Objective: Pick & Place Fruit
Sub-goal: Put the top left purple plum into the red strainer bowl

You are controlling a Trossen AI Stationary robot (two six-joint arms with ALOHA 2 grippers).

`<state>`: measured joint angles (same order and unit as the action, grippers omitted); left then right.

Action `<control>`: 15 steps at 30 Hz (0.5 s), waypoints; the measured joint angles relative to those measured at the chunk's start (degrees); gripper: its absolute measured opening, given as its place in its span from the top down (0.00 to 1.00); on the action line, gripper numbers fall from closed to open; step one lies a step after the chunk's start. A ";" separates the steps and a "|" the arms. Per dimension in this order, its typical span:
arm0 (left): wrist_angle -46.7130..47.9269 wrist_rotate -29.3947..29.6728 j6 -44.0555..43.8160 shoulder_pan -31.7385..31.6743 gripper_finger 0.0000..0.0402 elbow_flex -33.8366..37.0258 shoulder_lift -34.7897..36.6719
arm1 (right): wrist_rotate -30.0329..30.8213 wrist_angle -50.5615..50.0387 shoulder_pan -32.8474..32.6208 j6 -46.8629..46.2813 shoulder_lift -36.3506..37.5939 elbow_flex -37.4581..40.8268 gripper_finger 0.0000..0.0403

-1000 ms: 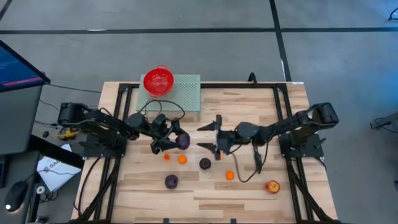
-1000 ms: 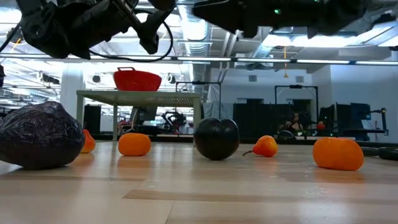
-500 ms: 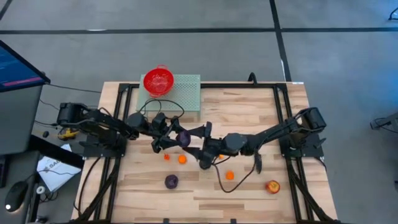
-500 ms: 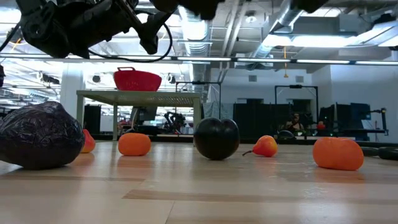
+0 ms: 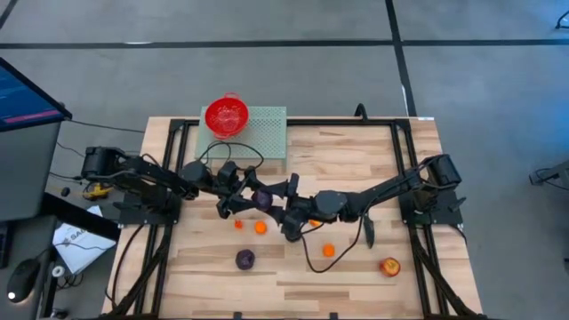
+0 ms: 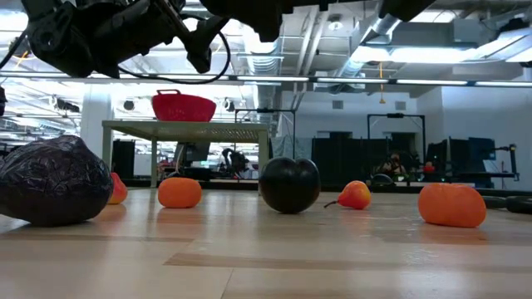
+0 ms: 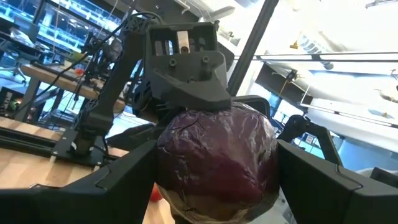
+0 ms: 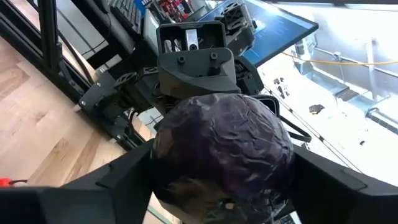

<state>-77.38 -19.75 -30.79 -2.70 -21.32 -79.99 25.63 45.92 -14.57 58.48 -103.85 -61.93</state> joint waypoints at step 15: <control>2.35 -9.42 -1.15 -5.90 0.02 0.00 0.83 | 7.66 -5.99 -1.58 -1.29 0.11 0.00 0.27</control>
<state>-75.04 -29.17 -31.94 -8.60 -21.32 -79.15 33.28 39.94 -16.14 57.19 -103.74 -61.93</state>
